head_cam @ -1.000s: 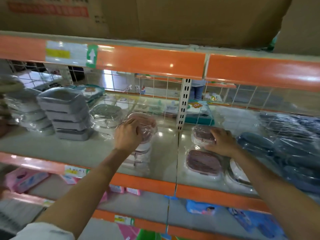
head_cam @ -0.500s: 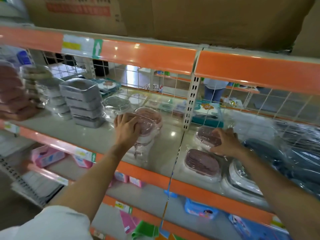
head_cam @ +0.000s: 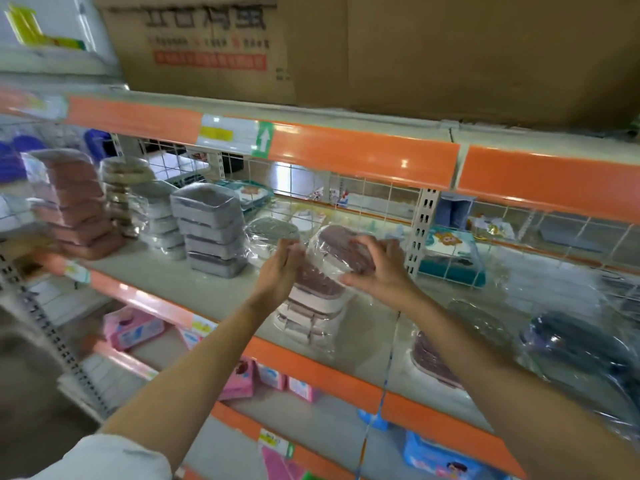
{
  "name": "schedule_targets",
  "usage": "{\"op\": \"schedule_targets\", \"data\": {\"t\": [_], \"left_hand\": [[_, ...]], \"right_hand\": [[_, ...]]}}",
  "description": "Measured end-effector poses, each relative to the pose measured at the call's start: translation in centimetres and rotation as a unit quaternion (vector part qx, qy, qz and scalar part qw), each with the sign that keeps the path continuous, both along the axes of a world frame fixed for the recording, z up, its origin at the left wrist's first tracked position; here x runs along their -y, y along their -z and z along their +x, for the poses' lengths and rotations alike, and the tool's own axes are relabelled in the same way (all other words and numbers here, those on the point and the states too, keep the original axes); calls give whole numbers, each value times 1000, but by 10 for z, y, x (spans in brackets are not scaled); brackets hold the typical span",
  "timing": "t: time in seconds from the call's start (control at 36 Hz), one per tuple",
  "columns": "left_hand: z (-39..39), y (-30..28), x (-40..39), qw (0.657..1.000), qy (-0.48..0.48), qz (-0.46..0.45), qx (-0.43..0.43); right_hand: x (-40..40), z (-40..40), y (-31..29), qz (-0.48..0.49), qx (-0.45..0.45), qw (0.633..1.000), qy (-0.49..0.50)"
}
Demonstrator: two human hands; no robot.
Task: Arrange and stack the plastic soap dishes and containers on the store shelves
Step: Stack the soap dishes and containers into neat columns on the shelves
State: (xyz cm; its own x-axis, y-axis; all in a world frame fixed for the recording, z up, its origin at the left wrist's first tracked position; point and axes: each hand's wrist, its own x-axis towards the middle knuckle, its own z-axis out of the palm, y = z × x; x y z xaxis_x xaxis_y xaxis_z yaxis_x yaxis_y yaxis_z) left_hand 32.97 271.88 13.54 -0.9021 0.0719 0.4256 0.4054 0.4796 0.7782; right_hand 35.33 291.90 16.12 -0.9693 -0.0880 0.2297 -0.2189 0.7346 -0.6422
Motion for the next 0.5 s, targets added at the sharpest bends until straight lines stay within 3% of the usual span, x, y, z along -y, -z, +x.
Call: {"op": "schedule_targets", "data": {"t": [0.11, 0.33, 0.5], "left_hand": [[-5, -3, 9, 998, -41, 35, -14], [-13, -2, 8, 975, 5, -162, -151], [-10, 16, -2, 955, -26, -210, -208]], "right_hand": [[35, -15, -3, 59, -18, 998, -34], [40, -21, 5, 81, 9, 996, -47], [36, -12, 14, 65, -5, 996, -63]]}}
